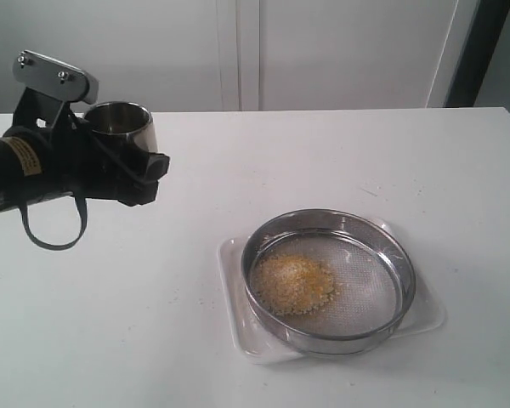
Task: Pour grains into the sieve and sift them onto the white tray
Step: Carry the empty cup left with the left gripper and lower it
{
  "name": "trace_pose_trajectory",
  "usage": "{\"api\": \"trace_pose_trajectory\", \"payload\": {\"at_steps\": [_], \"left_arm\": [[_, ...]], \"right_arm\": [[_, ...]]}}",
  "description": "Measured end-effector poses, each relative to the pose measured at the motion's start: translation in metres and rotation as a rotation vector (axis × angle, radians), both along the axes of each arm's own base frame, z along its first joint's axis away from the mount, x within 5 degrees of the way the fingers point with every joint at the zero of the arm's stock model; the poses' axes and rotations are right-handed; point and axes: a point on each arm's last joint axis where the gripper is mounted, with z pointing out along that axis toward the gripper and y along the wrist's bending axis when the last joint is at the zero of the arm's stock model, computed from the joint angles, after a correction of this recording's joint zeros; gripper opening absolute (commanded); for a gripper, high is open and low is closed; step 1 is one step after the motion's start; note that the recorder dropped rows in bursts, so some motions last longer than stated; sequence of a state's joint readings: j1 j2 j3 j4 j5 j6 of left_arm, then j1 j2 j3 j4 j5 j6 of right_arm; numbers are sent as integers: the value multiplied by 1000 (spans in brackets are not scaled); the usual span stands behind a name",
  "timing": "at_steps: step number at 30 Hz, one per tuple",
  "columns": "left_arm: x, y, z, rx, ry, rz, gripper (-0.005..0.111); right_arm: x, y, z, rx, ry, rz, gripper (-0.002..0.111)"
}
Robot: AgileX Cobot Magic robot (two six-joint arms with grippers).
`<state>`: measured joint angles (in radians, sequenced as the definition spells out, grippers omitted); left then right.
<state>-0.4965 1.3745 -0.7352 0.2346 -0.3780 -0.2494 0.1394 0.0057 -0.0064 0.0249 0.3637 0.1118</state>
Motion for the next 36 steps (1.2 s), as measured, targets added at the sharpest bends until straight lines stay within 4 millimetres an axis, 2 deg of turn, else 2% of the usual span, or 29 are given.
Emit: {"api": "trace_pose_trajectory", "payload": {"at_steps": [10, 18, 30, 36], "left_arm": [[19, 8, 4, -6, -81, 19, 0], [46, -2, 1, -43, -103, 24, 0], [92, -21, -23, -45, -101, 14, 0], [126, -12, -42, -81, -84, 59, 0]], "right_arm": [[0, 0, 0, 0, 0, 0, 0], [0, 0, 0, 0, 0, 0, 0], [0, 0, 0, 0, 0, 0, 0], [0, 0, 0, 0, 0, 0, 0]]}}
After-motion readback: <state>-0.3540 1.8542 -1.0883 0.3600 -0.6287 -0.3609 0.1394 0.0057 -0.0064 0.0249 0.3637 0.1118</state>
